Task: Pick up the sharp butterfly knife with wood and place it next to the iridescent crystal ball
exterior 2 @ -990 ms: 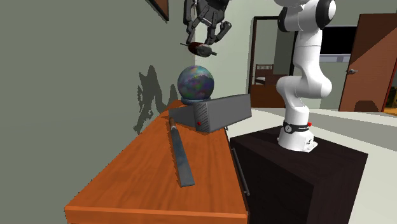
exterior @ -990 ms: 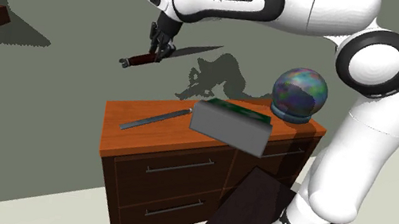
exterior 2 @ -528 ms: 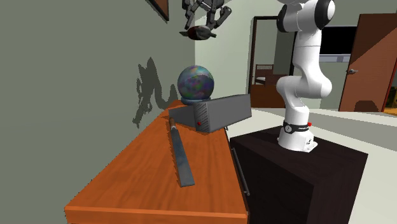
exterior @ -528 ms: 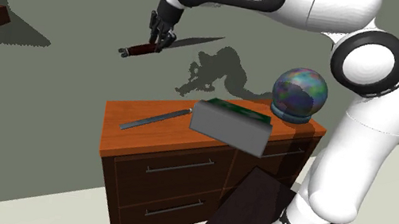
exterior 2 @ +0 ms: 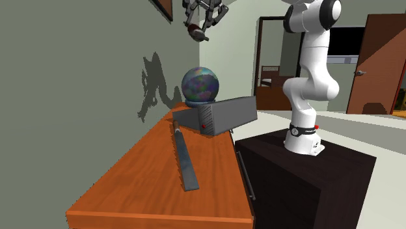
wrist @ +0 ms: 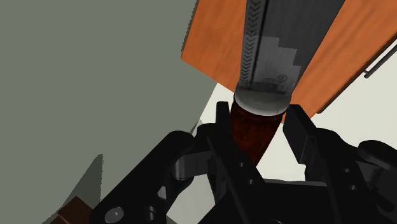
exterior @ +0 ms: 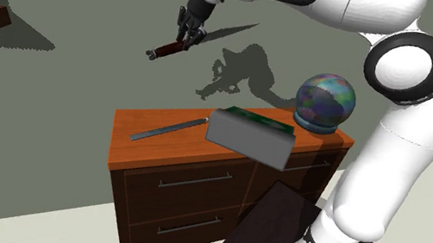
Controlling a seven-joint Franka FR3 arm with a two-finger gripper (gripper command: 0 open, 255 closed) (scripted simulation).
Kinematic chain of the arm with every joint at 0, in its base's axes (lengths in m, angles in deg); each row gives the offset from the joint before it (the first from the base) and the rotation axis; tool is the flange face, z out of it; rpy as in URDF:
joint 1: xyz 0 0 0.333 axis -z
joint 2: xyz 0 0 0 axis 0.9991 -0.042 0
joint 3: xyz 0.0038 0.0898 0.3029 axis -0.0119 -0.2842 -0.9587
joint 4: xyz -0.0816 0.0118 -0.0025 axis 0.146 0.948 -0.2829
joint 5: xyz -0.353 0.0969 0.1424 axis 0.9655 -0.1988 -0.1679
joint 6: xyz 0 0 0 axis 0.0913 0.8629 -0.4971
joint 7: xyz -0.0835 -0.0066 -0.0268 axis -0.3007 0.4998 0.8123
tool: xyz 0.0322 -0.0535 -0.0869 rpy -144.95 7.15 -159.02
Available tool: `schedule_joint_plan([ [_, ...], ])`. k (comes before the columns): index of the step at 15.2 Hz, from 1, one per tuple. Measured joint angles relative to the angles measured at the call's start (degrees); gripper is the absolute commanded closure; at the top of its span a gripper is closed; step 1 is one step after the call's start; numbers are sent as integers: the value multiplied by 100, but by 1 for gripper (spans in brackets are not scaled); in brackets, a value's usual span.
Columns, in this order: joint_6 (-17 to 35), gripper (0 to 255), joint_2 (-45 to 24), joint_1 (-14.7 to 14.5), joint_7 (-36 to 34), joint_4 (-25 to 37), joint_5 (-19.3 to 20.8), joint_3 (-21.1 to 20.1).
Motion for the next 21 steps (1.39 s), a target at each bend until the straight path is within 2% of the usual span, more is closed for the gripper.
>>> schedule_joint_plan([
  [12, -99, 255, 295, 734, 1721, -337, -688, 853],
  [21, -488, 255, -22, 1329, 3035, 111, -1256, 1544],
])
